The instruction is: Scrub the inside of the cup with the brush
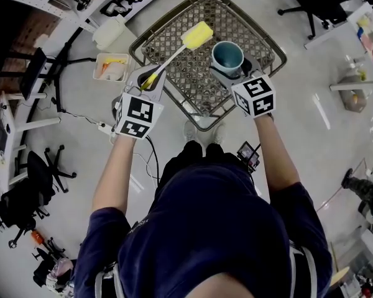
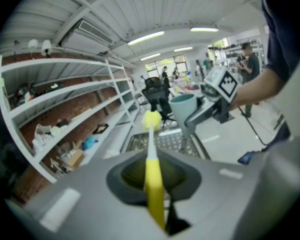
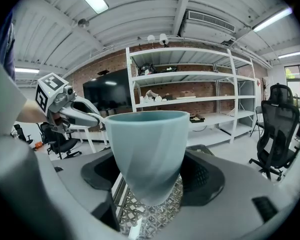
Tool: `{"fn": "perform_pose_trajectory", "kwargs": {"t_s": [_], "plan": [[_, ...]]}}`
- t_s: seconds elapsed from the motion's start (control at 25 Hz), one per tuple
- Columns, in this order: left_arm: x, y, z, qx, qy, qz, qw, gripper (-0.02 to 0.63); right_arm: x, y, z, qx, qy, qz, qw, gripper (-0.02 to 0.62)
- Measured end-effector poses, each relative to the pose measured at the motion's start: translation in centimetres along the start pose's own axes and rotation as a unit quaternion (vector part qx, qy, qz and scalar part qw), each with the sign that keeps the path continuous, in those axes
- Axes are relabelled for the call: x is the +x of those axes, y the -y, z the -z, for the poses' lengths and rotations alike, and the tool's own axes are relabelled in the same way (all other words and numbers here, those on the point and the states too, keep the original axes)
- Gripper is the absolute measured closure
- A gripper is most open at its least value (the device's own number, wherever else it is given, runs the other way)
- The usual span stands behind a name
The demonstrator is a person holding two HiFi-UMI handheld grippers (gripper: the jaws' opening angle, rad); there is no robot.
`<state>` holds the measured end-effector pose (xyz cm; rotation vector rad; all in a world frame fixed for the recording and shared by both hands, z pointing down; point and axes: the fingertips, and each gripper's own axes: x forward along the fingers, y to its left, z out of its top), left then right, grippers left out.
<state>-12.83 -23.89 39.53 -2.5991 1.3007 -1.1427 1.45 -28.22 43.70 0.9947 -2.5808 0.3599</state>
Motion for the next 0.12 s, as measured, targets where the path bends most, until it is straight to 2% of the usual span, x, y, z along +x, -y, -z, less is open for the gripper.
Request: {"fn": "perform_pose_trajectory", "kwargs": {"t_s": [0.12], "plan": [[-0.04,0.15,0.13,-0.004,-0.001,0.001,1.0000,0.572,0.27,-0.33,0.04,-0.003,-0.001,-0.003,1.000,0.235]]}}
